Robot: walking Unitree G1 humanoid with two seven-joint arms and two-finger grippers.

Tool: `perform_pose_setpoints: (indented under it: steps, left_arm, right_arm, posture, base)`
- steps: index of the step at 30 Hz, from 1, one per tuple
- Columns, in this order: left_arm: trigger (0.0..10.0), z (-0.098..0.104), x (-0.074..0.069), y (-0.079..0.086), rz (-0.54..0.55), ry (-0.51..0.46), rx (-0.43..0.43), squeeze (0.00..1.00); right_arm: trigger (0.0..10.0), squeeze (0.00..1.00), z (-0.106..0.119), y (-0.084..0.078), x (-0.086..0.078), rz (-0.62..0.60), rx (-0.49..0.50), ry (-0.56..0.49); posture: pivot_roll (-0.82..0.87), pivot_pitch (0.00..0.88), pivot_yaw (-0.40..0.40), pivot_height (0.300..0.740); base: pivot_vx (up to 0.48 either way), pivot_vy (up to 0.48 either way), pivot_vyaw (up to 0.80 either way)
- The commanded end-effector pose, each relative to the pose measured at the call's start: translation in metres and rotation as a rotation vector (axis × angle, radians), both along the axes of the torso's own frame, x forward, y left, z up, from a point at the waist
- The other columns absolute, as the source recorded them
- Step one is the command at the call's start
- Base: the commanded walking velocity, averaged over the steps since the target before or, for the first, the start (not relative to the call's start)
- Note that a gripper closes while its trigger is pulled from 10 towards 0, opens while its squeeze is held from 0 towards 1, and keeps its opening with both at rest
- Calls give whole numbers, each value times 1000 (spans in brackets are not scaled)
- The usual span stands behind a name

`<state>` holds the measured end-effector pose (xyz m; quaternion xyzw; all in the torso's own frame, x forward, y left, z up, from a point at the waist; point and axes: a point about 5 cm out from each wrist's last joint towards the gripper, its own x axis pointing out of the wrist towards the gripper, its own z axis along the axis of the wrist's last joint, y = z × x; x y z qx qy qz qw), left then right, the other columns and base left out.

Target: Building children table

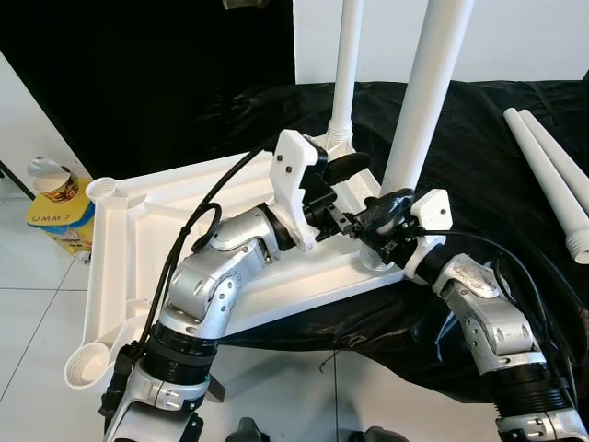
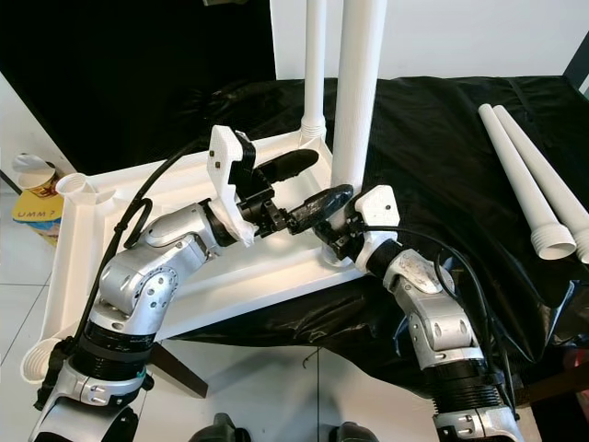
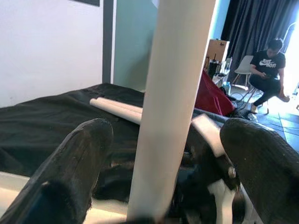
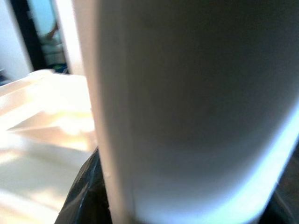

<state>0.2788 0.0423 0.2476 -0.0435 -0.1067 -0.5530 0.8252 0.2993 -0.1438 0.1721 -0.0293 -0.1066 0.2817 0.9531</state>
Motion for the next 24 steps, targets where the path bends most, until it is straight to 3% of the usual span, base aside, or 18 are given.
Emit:
perform_pose_setpoints:
  steps: [1,7,13,24]
  left_arm:
    - [10000,-8,6,7,76,27,18,0]
    - [10000,-16,20,24,204,21,50,0]
    - [10000,-15,22,25,213,16,51,0]
    - [10000,-5,12,10,58,-28,59,0]
  right_arm:
    - [10000,0,-1,-7,0,-60,14,-9]
    - [10000,0,3,-23,2,-187,51,-29]
    - [10000,0,4,-25,2,-197,46,-34]
    - [10000,0,10,-26,2,-136,-2,-46]
  posture:
    - [81,97,25,740]
    - [82,120,12,740]
    - [76,121,13,740]
    - [41,117,19,740]
  base:
    - [0,0,0]
    - [0,0,0]
    - [0,0,0]
    - [0,0,0]
